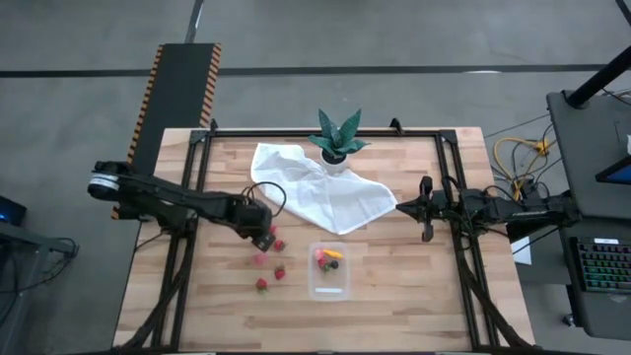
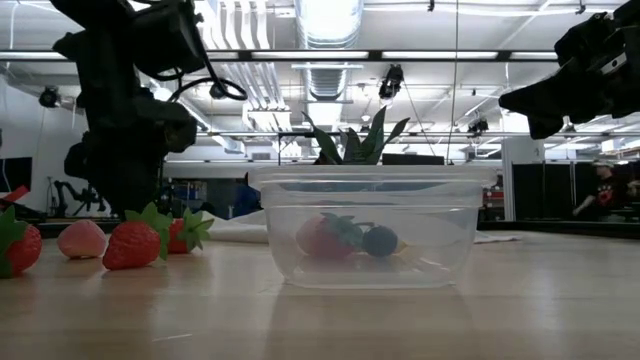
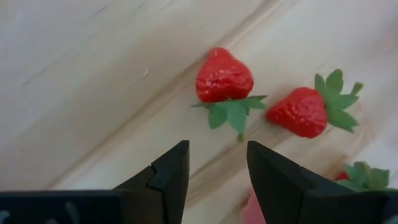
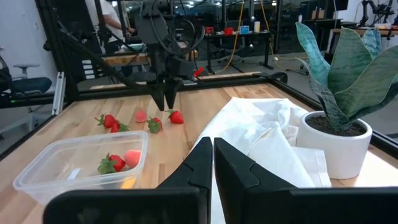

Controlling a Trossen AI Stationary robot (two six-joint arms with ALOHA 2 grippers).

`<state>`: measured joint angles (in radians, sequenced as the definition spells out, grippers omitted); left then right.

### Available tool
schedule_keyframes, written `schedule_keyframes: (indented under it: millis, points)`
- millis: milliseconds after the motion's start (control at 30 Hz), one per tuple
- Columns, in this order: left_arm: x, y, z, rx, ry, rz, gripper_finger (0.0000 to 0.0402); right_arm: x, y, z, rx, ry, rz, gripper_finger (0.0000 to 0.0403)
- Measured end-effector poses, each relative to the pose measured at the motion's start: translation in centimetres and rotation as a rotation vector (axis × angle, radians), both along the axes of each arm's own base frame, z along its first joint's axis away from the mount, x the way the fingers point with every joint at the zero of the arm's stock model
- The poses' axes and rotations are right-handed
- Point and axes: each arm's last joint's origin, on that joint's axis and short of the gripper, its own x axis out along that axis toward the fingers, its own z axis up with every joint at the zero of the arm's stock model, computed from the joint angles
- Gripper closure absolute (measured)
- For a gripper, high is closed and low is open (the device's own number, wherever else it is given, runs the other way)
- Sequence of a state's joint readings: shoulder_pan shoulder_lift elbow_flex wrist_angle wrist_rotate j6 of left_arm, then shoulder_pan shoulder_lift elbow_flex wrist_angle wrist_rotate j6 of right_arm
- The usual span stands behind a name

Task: Pick and placing Produce into tupperware
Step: Put the red strawberry into the transparent bin

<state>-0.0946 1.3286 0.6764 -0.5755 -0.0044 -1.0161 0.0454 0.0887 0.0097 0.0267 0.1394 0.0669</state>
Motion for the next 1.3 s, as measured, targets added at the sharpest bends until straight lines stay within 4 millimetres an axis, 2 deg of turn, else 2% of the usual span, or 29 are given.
schedule_keyframes:
  millis: [200, 900, 1300]
  points:
    - [0.3, 0.2, 0.8, -0.007, -0.055, 0.01, 0.0256, 0.0, 0.0, 0.0, 0.0, 0.0, 0.0, 0.0394]
    - [1.2, 0.3, -0.5, -0.009, -0.034, 0.013, 0.0256, 0.0, 0.0, -0.1, 0.003, 0.006, 0.0, 0.0394]
    - [1.1, 0.3, -0.1, -0.013, -0.052, 0.009, 0.0256, 0.0, 0.0, -0.1, 0.002, 0.007, 0.0, 0.0394]
